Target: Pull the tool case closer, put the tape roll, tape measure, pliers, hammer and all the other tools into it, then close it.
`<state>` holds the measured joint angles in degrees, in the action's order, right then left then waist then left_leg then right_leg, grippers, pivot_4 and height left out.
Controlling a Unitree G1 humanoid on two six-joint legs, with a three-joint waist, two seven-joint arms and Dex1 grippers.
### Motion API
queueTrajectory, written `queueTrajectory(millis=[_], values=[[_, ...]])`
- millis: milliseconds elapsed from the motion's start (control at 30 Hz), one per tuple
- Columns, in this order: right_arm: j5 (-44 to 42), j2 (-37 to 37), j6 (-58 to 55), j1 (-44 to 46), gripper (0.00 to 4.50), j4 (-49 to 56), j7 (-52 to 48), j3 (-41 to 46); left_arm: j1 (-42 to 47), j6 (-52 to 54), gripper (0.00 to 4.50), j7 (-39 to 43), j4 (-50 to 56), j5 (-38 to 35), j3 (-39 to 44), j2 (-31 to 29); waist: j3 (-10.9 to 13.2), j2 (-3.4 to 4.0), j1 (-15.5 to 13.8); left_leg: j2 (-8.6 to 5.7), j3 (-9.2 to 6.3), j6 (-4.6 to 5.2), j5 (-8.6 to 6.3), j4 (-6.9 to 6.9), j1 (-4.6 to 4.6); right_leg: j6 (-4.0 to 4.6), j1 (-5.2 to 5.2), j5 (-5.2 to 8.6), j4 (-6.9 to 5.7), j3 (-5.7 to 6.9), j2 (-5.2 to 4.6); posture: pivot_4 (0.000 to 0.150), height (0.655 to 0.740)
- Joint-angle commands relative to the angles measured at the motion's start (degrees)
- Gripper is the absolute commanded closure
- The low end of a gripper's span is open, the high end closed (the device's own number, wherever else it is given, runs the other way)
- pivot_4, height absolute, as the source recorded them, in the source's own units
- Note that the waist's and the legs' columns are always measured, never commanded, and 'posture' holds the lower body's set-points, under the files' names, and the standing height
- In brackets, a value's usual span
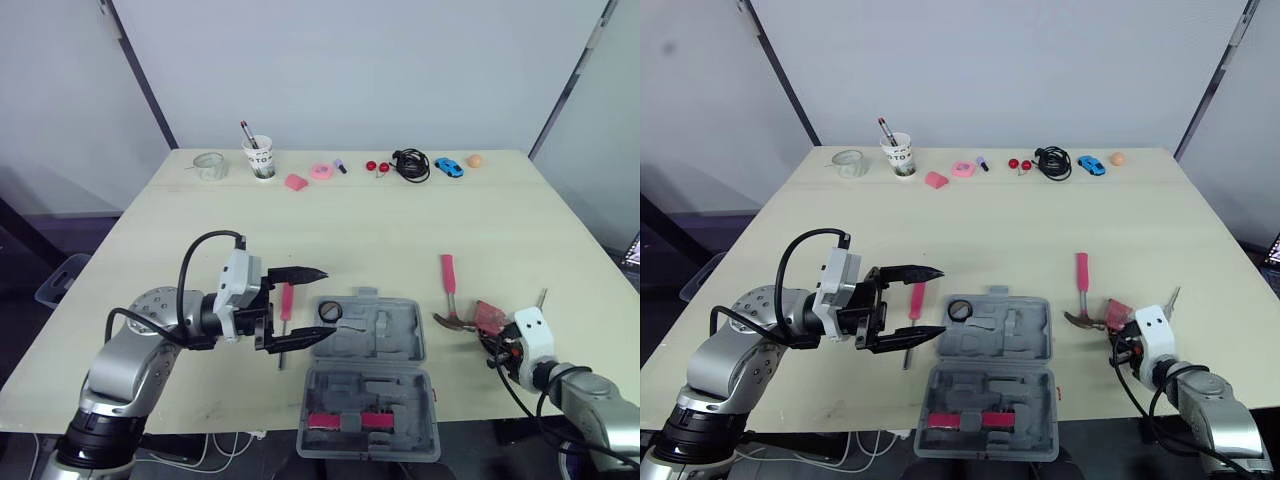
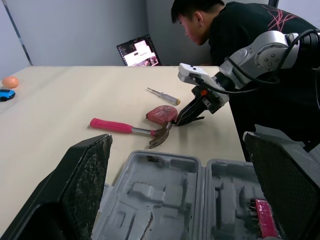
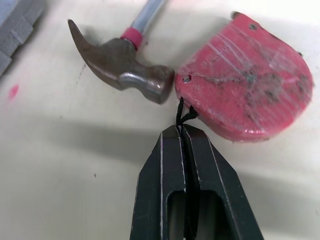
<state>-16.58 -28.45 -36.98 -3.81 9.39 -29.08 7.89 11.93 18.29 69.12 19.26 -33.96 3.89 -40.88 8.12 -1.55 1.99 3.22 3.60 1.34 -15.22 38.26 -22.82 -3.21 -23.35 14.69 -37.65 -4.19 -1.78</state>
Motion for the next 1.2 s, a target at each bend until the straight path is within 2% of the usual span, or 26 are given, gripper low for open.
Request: queueTrajectory(millis=[33, 700, 1067, 1200], values=[[-1.09, -1.05, -0.89, -2.32, 4.47, 3.41, -0.76, 1.49, 0.76, -0.09, 0.0, 0.97, 2.0, -1.58, 0.31, -0.81, 0.0, 0.0, -0.08, 0.0, -0.01, 0.0, 0.0, 0.0, 0.0, -0.01, 0.0, 0.0, 0.0, 0.01, 0.0, 0.15, 0.74], [-5.94, -8.62, -8.41, -11.62, 4.47, 14.03, -7.93, 0.22, 0.42, -0.03, 0.0, 6.97, 2.9, -3.47, 0.55, -4.42, 0.02, -0.03, -0.13, 0.0, -0.02, 0.0, 0.0, 0.0, -0.01, 0.03, 0.0, 0.03, 0.02, 0.02, -0.01, 0.15, 0.74], [-5.92, -11.28, -5.89, -13.06, 4.47, 11.26, -10.98, 0.18, -0.07, -0.24, 0.0, 8.46, 3.38, -3.94, 0.56, -4.68, 0.04, -0.07, -0.25, 0.0, -0.02, 0.0, 0.0, 0.01, -0.01, 0.03, 0.0, 0.04, 0.04, 0.02, -0.01, 0.15, 0.74], [-4.03, -11.35, -1.22, -13.43, 4.47, 9.5, -11.63, -0.21, -0.8, -0.36, 0.0, 10.0, 3.38, -4.25, 0.92, -5.38, 0.04, -0.07, -0.31, 0.0, -0.02, 0.0, 0.0, 0.01, -0.01, 0.03, 0.0, 0.03, 0.04, 0.03, 0.0, 0.15, 0.74]])
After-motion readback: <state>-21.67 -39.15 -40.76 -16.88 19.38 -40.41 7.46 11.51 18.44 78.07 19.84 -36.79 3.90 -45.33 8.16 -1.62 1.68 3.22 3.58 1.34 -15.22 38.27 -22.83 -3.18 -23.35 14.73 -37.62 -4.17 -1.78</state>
